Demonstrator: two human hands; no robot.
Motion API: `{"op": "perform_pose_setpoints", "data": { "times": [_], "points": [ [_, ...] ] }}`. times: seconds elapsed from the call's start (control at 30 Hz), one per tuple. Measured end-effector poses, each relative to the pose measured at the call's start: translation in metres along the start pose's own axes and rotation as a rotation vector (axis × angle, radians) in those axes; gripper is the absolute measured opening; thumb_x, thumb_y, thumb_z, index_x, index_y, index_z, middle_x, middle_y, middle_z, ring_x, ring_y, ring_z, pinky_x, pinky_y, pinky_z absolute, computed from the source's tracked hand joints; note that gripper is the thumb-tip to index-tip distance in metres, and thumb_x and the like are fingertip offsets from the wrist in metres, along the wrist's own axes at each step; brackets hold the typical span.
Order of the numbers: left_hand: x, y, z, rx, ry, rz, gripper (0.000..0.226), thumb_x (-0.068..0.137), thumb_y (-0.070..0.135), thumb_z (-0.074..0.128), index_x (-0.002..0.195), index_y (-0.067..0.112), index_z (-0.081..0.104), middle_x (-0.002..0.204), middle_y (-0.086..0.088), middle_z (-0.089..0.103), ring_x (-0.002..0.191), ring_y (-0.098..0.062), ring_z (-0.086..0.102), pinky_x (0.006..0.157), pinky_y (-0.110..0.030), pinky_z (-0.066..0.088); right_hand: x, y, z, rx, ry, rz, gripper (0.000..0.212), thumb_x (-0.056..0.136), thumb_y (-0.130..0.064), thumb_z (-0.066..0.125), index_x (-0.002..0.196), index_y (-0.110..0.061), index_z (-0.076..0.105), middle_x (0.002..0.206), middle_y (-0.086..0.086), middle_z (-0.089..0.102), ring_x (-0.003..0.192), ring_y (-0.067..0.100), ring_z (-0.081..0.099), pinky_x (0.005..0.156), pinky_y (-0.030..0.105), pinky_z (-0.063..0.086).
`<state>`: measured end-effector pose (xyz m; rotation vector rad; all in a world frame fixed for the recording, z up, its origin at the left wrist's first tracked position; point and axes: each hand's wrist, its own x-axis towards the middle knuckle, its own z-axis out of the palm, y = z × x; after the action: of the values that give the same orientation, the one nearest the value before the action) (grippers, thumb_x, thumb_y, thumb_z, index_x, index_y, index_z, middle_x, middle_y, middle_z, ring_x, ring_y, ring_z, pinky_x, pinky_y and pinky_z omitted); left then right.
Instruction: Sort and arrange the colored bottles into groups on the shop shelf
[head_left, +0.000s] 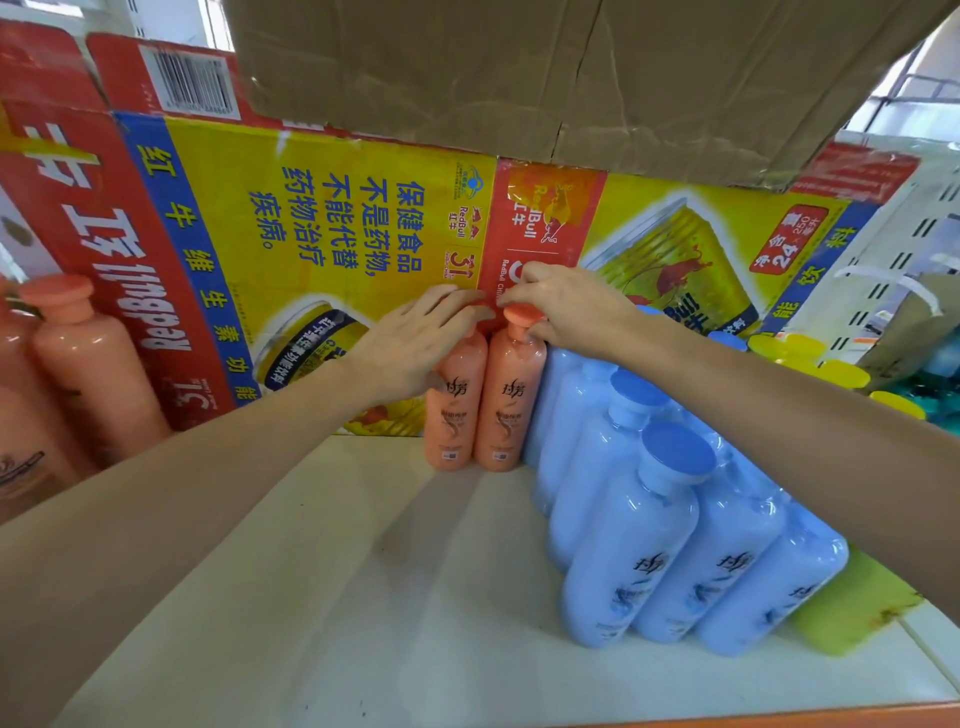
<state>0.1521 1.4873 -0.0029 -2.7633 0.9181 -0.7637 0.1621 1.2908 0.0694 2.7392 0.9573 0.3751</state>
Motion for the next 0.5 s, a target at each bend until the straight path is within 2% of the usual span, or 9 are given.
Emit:
{"op": "perform_pose_setpoints", "data": {
  "times": [0.1,0.2,0.27,0.33,0.4,0.5],
  "points": [
    [-0.0010,0.0014,-0.0008,-0.035,-0.010,-0.022,0.106,0.051,0.033,0.086,0.134,0.021,0.021,0.143,-0.004,0.032,0.132,-0.026,0.027,0.098,-0.040,0.042,0.0004,0.0004,0.0016,0.008,0.003,-0.008,0.049,0.086,-0.019,0.060,0.133,-0.020,0.047,0.121,0.007,0.046,0.115,0.026,0.048,0.084,0.036,0.039],
    [-0.0033,0.0023,-0.0004,-0.119,-0.019,-0.050,0.105,0.055,0.028,0.085,0.139,0.019,0.023,0.146,-0.002,0.026,0.133,-0.020,0.017,0.097,-0.041,0.044,0.0004,0.0008,0.0021,0.012,0.015,-0.019,0.050,0.084,-0.019,0.063,0.132,-0.019,0.048,0.124,0.006,0.047,0.116,0.025,0.047,0.085,0.036,0.040],
    [-0.0033,0.0018,0.0000,-0.188,-0.023,-0.056,0.102,0.060,0.028,0.083,0.142,0.019,0.022,0.147,-0.001,0.023,0.135,-0.018,0.015,0.102,-0.037,0.038,0.0008,0.0010,0.0022,0.026,0.017,-0.019,0.052,0.082,-0.019,0.065,0.132,-0.019,0.049,0.123,0.005,0.050,0.115,0.025,0.048,0.086,0.036,0.040],
    [-0.0022,0.0012,-0.0017,-0.305,-0.015,-0.089,0.094,0.069,0.028,0.077,0.144,0.017,0.021,0.149,0.000,0.024,0.137,-0.016,0.016,0.108,-0.030,0.026,0.0013,0.0018,0.0016,0.037,0.018,-0.017,0.051,0.081,-0.019,0.066,0.130,-0.018,0.050,0.122,0.004,0.051,0.115,0.025,0.050,0.086,0.036,0.040],
    [-0.0016,-0.0016,-0.0041,-0.381,0.010,-0.131,0.080,0.079,0.026,0.070,0.143,0.014,0.024,0.148,-0.001,0.028,0.138,-0.014,0.020,0.109,-0.022,0.018,0.0015,0.0027,0.0003,0.047,0.026,-0.022,0.050,0.081,-0.022,0.066,0.129,-0.017,0.052,0.121,0.005,0.053,0.114,0.025,0.051,0.085,0.035,0.040],
    [-0.0014,-0.0073,-0.0063,-0.358,0.040,-0.139,0.064,0.085,0.028,0.063,0.140,0.016,0.033,0.145,-0.001,0.035,0.135,-0.015,0.028,0.109,-0.025,0.022,0.0007,0.0024,-0.0011,0.078,0.042,-0.026,0.046,0.082,-0.026,0.064,0.126,-0.017,0.055,0.120,0.005,0.054,0.112,0.024,0.053,0.083,0.034,0.039]
  ]
}}
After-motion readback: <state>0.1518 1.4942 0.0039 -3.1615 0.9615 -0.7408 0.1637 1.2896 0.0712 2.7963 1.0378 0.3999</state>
